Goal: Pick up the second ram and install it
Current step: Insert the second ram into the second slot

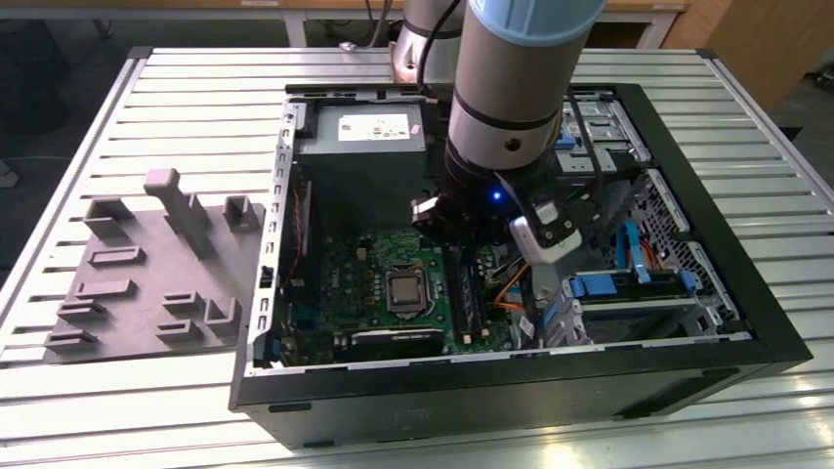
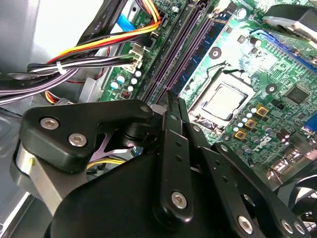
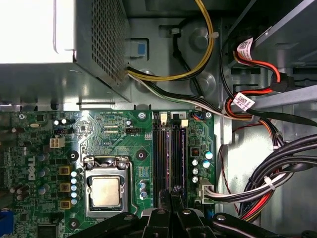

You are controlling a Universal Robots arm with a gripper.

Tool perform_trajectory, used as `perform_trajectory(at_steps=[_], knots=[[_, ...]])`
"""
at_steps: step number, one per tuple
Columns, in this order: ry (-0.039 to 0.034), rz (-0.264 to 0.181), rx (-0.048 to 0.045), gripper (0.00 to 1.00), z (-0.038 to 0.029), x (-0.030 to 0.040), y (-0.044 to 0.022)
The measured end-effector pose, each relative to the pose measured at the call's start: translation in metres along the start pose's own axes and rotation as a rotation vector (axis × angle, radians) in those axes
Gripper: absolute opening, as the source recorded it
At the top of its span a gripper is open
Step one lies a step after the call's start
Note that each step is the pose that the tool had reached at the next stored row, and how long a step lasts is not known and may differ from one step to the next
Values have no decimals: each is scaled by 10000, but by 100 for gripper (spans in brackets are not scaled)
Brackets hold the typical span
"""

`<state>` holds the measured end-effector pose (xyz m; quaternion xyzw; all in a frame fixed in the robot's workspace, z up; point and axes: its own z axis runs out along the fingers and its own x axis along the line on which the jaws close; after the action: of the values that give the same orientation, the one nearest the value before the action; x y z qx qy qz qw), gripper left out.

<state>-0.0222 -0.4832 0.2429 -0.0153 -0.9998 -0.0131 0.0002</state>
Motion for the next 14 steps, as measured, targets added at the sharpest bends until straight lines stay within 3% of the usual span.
perform_trajectory(at_steps=[14], knots=[[0,0,0,12,45,0,-1]])
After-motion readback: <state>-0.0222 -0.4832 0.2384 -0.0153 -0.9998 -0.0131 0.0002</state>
